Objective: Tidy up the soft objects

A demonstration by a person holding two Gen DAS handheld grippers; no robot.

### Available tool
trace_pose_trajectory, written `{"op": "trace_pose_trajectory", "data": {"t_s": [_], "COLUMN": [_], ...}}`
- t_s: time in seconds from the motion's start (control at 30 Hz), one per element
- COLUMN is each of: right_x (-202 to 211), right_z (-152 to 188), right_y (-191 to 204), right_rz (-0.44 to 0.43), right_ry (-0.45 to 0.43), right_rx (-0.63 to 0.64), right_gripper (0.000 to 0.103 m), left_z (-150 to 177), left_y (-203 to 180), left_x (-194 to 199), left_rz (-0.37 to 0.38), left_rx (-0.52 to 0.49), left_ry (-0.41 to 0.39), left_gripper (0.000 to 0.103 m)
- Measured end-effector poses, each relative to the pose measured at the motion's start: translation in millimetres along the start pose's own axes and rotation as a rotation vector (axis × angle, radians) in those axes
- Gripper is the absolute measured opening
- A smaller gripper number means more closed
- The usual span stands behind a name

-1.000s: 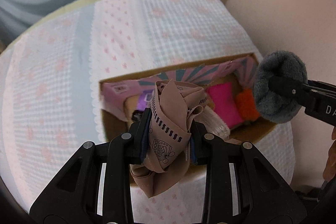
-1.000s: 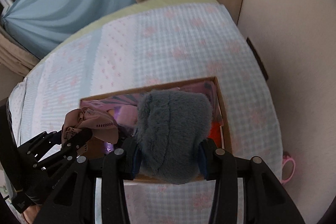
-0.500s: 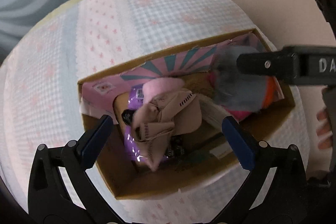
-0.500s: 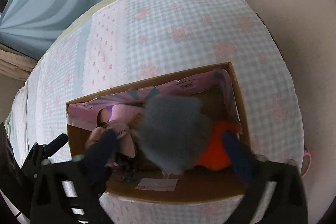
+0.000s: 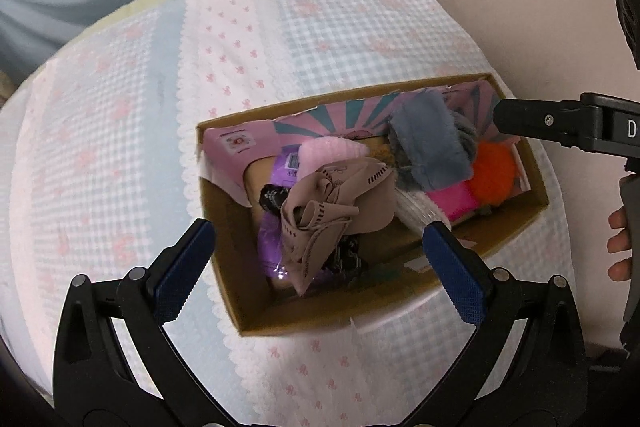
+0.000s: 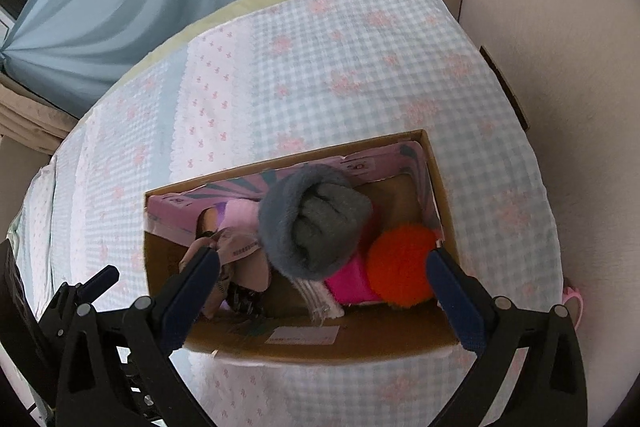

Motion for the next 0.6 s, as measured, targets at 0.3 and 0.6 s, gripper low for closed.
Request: {"op": "trace_pose_trajectory", "data": {"t_s": [0.3,0.6], "right_x": [65.2,171.7], "right_z": [21.6,47.8], "right_y": [31.6,86.8], "right_rz": [-0.016,-0.007], "right_ry": [-0.090,-0.225], "right_rx": [0.064,0.164], "right_gripper": [0.102,0.102], "left_z": [13.2,30.3], "left_y": [4.2,34.6], "left_x": [60.4,192.8], "left_rz": [-0.021,-0.084], "left_rx": [0.023,0.124], "left_ry": [-0.084,-0.253], "left_gripper": [0.103,0.103]}}
Point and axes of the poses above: each gripper's, at about its wrist camera, not at the fingertips, and x roughly against the way its jaws point, y to its left, z to its underside, the point moved 2 cm from there along -x, roughly the way its jaws point, and after that the axes turned 3 degrees about x, right-handed, at the moved point
